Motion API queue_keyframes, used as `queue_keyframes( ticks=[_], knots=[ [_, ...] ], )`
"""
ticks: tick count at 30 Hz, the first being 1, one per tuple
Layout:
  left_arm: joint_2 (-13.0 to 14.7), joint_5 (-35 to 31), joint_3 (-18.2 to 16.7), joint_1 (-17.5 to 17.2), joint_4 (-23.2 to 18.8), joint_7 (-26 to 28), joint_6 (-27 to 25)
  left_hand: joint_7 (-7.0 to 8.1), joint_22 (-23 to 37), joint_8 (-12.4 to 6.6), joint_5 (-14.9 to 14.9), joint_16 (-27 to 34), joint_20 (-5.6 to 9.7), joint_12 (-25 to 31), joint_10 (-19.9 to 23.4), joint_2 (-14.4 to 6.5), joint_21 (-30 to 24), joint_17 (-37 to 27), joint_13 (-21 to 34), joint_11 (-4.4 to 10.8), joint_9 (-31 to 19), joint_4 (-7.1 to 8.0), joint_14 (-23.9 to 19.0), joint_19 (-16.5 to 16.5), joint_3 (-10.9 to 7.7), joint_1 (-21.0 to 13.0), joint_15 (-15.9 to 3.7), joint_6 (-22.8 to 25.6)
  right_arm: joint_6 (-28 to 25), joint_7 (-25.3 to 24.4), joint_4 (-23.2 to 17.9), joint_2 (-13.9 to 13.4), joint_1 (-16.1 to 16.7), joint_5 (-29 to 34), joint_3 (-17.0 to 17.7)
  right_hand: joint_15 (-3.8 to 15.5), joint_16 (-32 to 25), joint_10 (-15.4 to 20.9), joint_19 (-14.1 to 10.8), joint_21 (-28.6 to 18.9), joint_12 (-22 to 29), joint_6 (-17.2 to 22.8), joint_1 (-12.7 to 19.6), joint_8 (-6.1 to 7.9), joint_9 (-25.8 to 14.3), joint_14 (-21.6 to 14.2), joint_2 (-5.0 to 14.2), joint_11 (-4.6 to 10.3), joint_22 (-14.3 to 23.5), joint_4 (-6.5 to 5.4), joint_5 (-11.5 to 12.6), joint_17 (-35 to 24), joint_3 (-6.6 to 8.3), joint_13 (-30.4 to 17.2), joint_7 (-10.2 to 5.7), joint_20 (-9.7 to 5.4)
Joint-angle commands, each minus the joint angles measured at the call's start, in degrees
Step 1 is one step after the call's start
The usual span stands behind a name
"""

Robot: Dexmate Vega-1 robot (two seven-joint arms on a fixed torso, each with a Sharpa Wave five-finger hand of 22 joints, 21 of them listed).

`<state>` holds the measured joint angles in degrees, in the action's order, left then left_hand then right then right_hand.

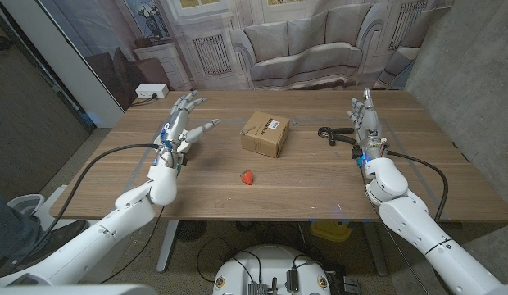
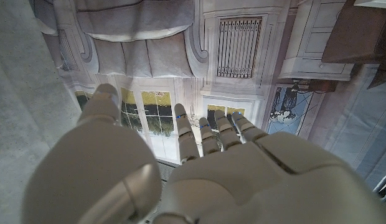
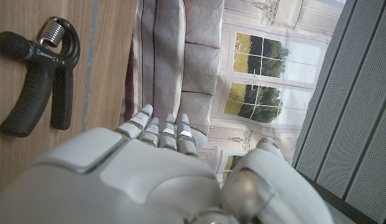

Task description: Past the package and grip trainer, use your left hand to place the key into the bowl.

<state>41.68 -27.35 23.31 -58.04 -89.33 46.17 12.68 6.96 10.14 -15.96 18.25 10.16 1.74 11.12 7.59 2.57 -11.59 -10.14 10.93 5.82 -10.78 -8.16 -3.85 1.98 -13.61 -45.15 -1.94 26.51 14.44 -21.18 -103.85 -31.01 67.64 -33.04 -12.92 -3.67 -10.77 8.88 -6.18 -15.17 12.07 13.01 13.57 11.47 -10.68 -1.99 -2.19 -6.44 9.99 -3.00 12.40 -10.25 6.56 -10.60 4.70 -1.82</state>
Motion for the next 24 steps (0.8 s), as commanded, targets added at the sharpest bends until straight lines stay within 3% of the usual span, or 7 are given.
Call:
queue_keyframes(
  ticks=[1,10,24],
  knots=[
    [0.92,-4.67,2.04,0.71,-2.2,1.91,-6.92,-0.22,0.14,-0.72,0.57,0.1,-0.25,0.02,-0.7,0.14,0.07,-0.09,0.17,0.25,-0.06,-0.53,0.58,-0.2,-0.18,-1.67,-3.4,2.49,0.81,-0.57,-1.46,-0.06,2.31,-0.41,1.91,0.03,-0.04,0.71,-0.54,0.21,0.29,0.46,-0.28,0.2,-0.16,-0.19,0.05,-0.07,0.29,-0.02,-0.02,-0.33,-0.25,-0.01,-0.07,0.05],
    [1.43,-6.8,3.89,1.58,-3.46,1.64,-10.75,0.15,0.17,-0.91,0.89,0.01,-1.44,-0.13,-1.82,0.35,0.03,-0.04,0.18,1.13,0.01,-0.85,1.43,-0.35,-0.33,-3.4,-3.45,4.7,-0.11,-0.6,-1.77,-0.52,2.66,-0.84,2.77,0.11,-0.04,0.72,-0.51,0.4,0.29,0.59,-0.44,0.2,-0.16,-0.2,0.06,0.04,0.3,-0.07,-0.05,-0.35,-0.36,-0.01,-0.12,0.09],
    [2.73,-9.19,6.25,2.8,-6.22,-1.82,-16.13,0.47,0.21,-0.75,1.26,-0.28,-1.71,-0.34,-3.64,0.63,0.24,-0.02,0.19,0.93,0.06,-0.98,3.63,0.27,-0.43,-5.46,-4.26,6.64,-0.25,0.34,-0.56,-0.06,1.53,-2.4,3.1,-0.04,-0.05,0.86,-0.72,0.68,0.31,1.22,-0.59,0.31,-0.18,-0.28,0.19,-0.06,0.32,-0.09,-0.09,-0.34,-0.5,-0.02,-0.15,-0.04]
  ],
)
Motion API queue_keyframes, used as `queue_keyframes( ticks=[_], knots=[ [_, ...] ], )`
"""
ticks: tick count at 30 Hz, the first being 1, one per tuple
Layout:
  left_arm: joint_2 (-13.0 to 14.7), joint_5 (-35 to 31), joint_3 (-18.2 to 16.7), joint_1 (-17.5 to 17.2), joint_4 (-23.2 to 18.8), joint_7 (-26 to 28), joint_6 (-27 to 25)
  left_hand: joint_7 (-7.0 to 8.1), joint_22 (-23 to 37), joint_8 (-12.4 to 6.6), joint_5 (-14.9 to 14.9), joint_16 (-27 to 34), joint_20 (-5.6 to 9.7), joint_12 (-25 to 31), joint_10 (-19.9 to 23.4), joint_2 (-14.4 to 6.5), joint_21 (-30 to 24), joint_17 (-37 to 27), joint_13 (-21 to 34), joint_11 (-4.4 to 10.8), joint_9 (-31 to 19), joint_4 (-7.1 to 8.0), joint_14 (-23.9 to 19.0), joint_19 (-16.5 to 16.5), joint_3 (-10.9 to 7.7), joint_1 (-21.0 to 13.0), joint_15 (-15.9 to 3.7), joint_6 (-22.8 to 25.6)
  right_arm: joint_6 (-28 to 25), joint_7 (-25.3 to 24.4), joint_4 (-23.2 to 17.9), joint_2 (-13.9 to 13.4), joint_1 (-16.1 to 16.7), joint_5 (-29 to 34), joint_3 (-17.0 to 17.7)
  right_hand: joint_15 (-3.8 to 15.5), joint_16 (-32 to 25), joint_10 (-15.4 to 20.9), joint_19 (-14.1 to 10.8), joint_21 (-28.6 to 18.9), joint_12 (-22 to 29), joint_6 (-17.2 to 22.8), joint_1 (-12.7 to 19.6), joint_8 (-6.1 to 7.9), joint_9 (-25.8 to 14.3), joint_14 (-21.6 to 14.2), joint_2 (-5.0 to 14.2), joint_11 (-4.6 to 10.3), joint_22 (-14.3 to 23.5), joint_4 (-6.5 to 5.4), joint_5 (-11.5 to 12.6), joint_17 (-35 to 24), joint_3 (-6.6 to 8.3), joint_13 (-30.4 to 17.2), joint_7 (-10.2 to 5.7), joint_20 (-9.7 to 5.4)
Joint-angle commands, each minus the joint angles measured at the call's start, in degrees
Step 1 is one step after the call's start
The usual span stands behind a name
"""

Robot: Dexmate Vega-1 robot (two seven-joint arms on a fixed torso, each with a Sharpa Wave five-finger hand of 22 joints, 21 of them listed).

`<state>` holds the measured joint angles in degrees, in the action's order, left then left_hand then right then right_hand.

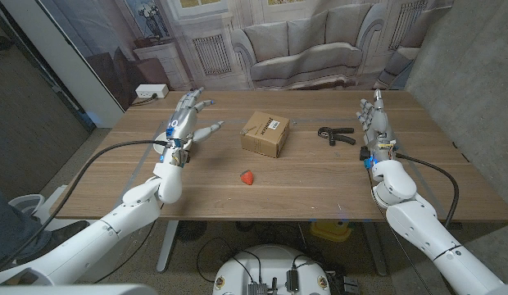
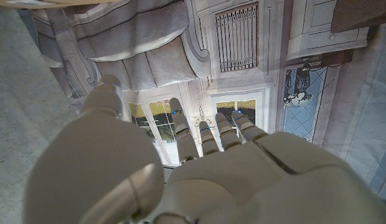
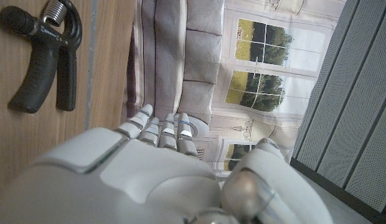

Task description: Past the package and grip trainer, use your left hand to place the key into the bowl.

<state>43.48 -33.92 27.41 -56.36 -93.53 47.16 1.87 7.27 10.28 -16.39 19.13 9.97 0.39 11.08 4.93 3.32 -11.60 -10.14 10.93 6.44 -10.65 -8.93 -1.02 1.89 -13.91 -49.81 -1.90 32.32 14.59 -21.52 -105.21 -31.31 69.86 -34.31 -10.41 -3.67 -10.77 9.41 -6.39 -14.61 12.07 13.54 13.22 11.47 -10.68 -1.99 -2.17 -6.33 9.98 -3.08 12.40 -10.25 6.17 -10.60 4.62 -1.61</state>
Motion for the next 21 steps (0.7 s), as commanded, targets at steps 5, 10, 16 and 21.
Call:
queue_keyframes(
  ticks=[5,10,16,21],
  knots=[
    [1.37,-4.85,3.32,1.51,-3.01,-3.64,-7.64,0.25,0.08,-0.06,0.51,-0.11,-0.63,-0.45,-2.04,-0.25,0.29,0.0,0.19,0.28,-0.08,-0.28,1.57,0.57,-0.3,-1.81,-4.11,1.04,0.05,0.47,0.57,0.07,-0.73,-0.49,0.88,0.01,-0.05,0.34,-0.52,0.21,0.31,0.76,-0.27,0.31,-0.18,-0.31,0.19,-0.12,0.32,-0.01,-0.1,-0.34,-0.15,-0.02,-0.11,-0.22],
    [1.99,-6.49,3.67,0.85,-4.7,-3.71,-10.07,0.59,0.08,0.31,0.61,-0.21,-1.09,-0.61,-3.45,-0.37,0.35,0.02,0.2,0.67,-0.11,-0.36,2.71,0.89,-0.49,-3.03,-3.99,1.11,-0.18,0.22,0.41,0.02,-0.71,-0.49,1.1,0.09,-0.04,0.36,-0.57,0.3,0.31,0.79,-0.3,0.28,-0.19,-0.32,0.2,-0.09,0.33,0.0,-0.11,-0.33,-0.2,-0.02,-0.07,-0.24],
    [2.83,-8.04,3.78,-0.03,-6.05,-3.26,-12.09,1.07,0.11,0.73,0.63,-0.29,-1.56,-0.71,-5.08,-0.33,0.4,0.01,0.22,0.86,-0.15,-0.27,4.26,1.27,-0.49,-4.04,-3.45,1.2,0.39,0.2,0.41,0.31,-0.52,-0.27,1.09,0.01,-0.04,0.32,-0.58,0.39,0.28,0.84,-0.32,0.27,-0.19,-0.35,0.22,-0.1,0.33,0.01,-0.11,-0.33,-0.23,-0.02,-0.11,-0.24],
    [3.73,-11.35,4.22,-1.02,-8.18,-3.46,-15.86,1.73,0.13,0.82,0.62,-0.13,-1.71,-0.57,-5.94,-0.79,0.35,0.03,0.23,0.79,-0.19,-0.2,4.88,1.4,-0.68,-5.17,-3.27,1.94,1.33,0.53,0.73,0.69,-0.57,-0.33,1.22,0.02,-0.03,0.38,-0.6,0.46,0.3,0.82,-0.35,0.23,-0.19,-0.32,0.23,-0.3,0.33,0.01,-0.12,-0.33,-0.27,-0.02,-0.14,-0.23]
  ],
)
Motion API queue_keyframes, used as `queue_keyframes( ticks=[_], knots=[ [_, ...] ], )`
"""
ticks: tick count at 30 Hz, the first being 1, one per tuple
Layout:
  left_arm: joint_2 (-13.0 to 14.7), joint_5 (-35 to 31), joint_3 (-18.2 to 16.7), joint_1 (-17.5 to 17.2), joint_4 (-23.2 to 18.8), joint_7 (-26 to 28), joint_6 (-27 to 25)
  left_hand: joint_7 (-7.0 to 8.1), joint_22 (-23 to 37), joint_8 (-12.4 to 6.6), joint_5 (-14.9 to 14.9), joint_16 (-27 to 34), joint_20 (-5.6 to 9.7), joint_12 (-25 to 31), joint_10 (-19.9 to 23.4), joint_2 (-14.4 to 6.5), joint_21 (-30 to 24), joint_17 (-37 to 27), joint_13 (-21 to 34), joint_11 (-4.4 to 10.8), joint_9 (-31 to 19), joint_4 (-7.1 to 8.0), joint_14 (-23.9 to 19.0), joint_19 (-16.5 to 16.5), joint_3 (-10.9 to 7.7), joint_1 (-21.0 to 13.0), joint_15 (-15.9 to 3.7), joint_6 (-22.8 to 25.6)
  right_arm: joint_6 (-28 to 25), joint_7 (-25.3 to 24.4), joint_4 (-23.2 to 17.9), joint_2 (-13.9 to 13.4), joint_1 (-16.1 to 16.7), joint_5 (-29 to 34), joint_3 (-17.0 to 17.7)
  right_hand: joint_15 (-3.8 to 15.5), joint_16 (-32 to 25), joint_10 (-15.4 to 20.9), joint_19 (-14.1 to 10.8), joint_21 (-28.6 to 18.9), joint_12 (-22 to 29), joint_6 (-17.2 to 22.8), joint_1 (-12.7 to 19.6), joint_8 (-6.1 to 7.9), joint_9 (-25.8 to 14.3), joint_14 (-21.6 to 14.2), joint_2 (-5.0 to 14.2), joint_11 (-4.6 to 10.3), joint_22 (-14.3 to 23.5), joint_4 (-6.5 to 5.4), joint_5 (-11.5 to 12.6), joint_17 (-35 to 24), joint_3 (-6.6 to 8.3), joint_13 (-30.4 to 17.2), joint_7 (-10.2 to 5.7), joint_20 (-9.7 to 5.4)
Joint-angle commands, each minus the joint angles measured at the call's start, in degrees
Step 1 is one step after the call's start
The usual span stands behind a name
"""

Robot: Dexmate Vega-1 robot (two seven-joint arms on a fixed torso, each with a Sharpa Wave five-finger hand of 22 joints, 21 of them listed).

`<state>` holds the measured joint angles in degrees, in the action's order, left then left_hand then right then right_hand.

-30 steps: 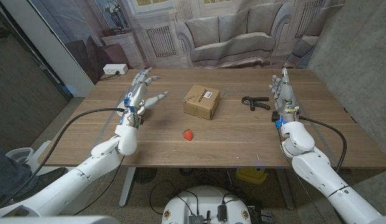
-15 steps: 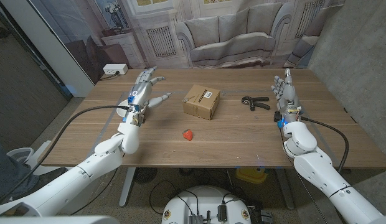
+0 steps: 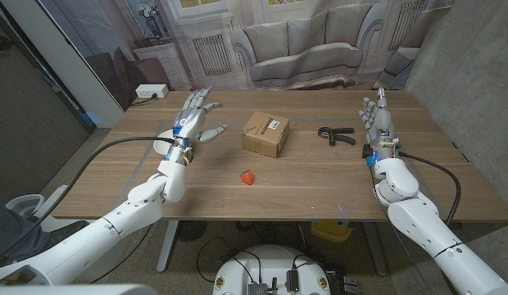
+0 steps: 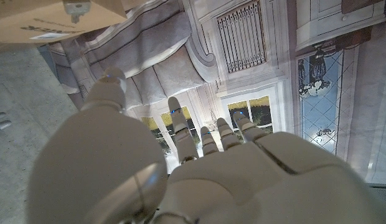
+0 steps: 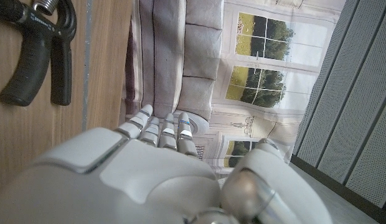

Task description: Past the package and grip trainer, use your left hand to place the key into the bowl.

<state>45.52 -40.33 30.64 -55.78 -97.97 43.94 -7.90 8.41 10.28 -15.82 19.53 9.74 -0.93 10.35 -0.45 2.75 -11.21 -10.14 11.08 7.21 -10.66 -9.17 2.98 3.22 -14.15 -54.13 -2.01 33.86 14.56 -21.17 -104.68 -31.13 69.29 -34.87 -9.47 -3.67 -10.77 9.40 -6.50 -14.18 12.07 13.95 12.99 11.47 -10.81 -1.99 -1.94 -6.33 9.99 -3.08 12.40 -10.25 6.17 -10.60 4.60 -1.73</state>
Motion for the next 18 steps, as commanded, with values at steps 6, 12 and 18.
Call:
queue_keyframes(
  ticks=[6,12,18],
  knots=[
    [2.18,-8.0,1.89,-1.72,-4.92,-1.29,-9.19,1.19,0.14,0.3,0.14,0.19,-0.63,0.43,-0.66,-0.45,-0.04,0.06,0.07,0.37,-0.2,0.11,1.29,0.23,-0.49,-1.64,-3.34,1.06,1.98,0.15,0.44,0.86,0.18,0.25,0.43,0.04,-0.02,0.37,-0.48,0.14,0.29,0.39,-0.15,0.19,-0.07,-0.31,0.0,-0.13,0.34,0.02,-0.12,-0.32,-0.33,-0.03,-0.12,-0.09],
    [2.53,-11.33,3.26,-1.1,-5.27,-2.48,-11.48,1.18,0.14,0.43,0.05,0.23,-0.64,0.56,-0.8,-0.61,-0.02,0.08,0.07,0.64,-0.21,0.18,1.66,0.44,-0.48,-2.2,-3.48,1.35,2.74,0.25,0.48,1.01,0.7,0.42,0.63,-0.01,-0.01,0.44,-0.53,0.24,0.3,0.43,-0.2,0.17,-0.07,-0.32,-0.02,-0.17,0.34,0.04,-0.12,-0.32,-0.41,-0.03,-0.1,-0.1],
    [2.58,-13.74,4.41,-0.53,-5.54,-4.19,-13.56,1.63,0.15,0.45,-0.06,0.33,-0.69,0.78,-0.65,-0.65,-0.04,0.09,0.07,1.0,-0.23,0.25,1.83,0.54,-0.4,-2.68,-3.47,1.89,2.39,-0.15,-0.44,0.68,1.51,0.34,1.2,-0.01,-0.01,0.38,-0.55,0.33,0.27,0.48,-0.21,0.16,-0.07,-0.34,-0.02,0.02,0.34,0.06,-0.12,-0.31,-0.46,-0.03,-0.1,-0.11]
  ],
)
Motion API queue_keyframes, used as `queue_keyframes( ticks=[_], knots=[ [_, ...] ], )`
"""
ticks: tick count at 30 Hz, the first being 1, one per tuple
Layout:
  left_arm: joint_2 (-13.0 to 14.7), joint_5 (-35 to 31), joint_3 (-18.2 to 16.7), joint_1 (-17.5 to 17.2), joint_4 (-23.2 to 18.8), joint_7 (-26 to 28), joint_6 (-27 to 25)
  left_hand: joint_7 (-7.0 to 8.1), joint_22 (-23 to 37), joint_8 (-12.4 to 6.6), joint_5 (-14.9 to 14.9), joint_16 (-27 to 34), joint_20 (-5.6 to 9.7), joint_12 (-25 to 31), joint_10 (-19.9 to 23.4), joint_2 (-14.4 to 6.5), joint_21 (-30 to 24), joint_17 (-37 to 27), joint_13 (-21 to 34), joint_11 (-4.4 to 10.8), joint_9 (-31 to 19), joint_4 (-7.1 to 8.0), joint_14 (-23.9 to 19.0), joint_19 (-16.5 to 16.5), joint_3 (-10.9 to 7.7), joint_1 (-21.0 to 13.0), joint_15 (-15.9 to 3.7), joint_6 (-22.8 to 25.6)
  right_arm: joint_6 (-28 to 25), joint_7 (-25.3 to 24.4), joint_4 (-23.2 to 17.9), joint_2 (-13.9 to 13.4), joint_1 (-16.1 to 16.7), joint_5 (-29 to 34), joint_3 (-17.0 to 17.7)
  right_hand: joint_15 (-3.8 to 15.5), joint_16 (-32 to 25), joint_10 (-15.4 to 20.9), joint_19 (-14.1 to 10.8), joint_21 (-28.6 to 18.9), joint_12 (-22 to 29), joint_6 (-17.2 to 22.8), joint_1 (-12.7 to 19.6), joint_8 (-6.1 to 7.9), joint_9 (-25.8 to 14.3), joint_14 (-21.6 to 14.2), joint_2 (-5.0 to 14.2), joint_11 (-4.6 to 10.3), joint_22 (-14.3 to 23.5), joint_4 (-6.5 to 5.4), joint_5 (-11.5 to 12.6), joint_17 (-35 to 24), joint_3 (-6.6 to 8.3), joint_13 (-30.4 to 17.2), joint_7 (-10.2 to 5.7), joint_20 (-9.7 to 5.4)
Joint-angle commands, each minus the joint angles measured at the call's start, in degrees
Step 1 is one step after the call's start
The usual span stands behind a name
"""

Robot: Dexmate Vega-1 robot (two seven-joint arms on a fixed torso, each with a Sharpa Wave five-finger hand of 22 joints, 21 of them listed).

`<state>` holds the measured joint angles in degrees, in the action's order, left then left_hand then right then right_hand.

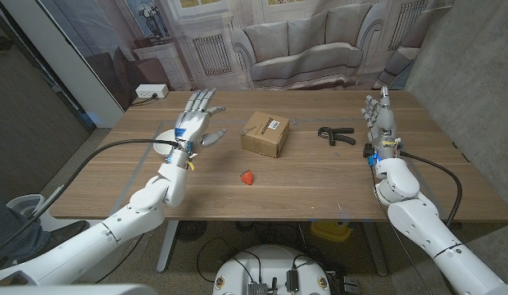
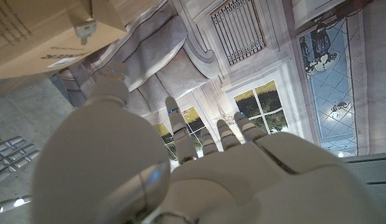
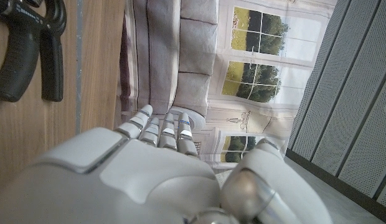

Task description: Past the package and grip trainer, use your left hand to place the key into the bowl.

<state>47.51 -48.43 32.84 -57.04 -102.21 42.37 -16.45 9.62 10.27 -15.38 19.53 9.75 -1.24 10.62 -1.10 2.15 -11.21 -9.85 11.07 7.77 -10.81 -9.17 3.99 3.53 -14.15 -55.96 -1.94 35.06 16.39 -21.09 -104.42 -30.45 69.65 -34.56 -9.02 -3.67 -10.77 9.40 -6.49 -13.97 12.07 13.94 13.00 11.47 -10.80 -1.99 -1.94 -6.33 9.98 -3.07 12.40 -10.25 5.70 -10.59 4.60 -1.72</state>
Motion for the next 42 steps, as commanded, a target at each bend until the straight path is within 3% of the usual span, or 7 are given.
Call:
queue_keyframes(
  ticks=[1,10,22,34,42],
  knots=[
    [0.57,-5.9,2.35,0.82,-1.31,-2.81,-5.23,0.36,0.15,0.01,-0.08,0.34,-0.41,0.55,0.04,-0.1,-0.04,-0.2,0.08,0.41,-0.08,0.27,0.84,0.24,-0.4,-0.97,-3.55,0.81,0.65,-0.23,-0.82,0.0,1.33,0.0,0.84,-0.02,-0.01,0.43,-0.56,0.15,0.29,0.46,-0.22,0.14,-0.08,-0.35,-0.02,-0.01,0.35,0.05,-0.12,-0.31,0.01,-0.03,-0.09,-0.12],
    [0.78,-6.58,3.0,1.25,-1.7,-3.9,-5.41,1.9,0.14,-0.62,-0.5,0.75,-0.64,1.27,1.38,-0.78,-0.27,-0.18,0.04,2.06,-0.05,0.4,0.52,0.02,-0.37,-2.88,-3.98,4.54,1.53,-0.14,-1.29,0.27,2.28,0.03,1.31,-0.01,0.01,0.47,-0.65,0.27,0.29,0.45,-0.24,0.09,-0.08,-0.33,0.01,-0.13,0.35,0.07,-0.11,-0.31,-0.06,-0.04,-0.09,-0.11],
    [0.85,-7.28,4.32,3.47,-0.22,-5.66,-3.24,2.65,0.13,-0.61,-1.5,1.01,-1.18,1.55,2.34,-1.72,-0.5,-0.17,-0.02,1.9,-0.03,0.36,-0.42,-0.61,-0.41,-5.72,-4.0,7.26,2.51,-0.48,-1.61,0.92,3.39,0.37,1.65,0.09,0.02,0.43,-0.74,0.44,0.26,0.46,-0.28,0.05,-0.09,-0.34,0.03,-0.18,0.36,0.1,-0.1,-0.3,-0.16,-0.04,-0.13,-0.15],
    [-0.88,-5.71,6.61,7.61,4.51,-8.2,0.86,2.9,0.14,-0.33,-2.14,1.02,-1.3,1.57,2.69,-1.71,-0.59,-0.2,-0.03,2.01,-0.01,0.59,-0.7,-0.97,-0.01,-6.36,-3.98,7.93,1.38,-1.79,-3.64,0.52,4.3,1.25,2.45,0.13,0.03,0.41,-0.77,0.59,0.24,0.46,-0.25,0.01,-0.09,-0.34,0.09,-0.23,0.36,0.15,-0.08,-0.29,-0.2,-0.04,-0.09,-0.22],
    [-1.08,-5.42,7.78,8.99,5.01,-10.14,2.21,2.87,0.15,-0.07,-2.61,0.94,-1.56,1.46,2.6,-1.91,-0.53,-0.26,-0.03,1.84,-0.01,0.9,-0.51,-0.89,0.33,-6.64,-3.7,8.37,1.88,-2.08,-4.08,0.86,4.83,1.5,3.11,0.06,0.03,0.45,-0.8,0.68,0.25,0.54,-0.24,0.03,-0.1,-0.36,0.12,-0.23,0.36,0.18,-0.07,-0.29,-0.24,-0.04,-0.03,-0.18]
  ],
)
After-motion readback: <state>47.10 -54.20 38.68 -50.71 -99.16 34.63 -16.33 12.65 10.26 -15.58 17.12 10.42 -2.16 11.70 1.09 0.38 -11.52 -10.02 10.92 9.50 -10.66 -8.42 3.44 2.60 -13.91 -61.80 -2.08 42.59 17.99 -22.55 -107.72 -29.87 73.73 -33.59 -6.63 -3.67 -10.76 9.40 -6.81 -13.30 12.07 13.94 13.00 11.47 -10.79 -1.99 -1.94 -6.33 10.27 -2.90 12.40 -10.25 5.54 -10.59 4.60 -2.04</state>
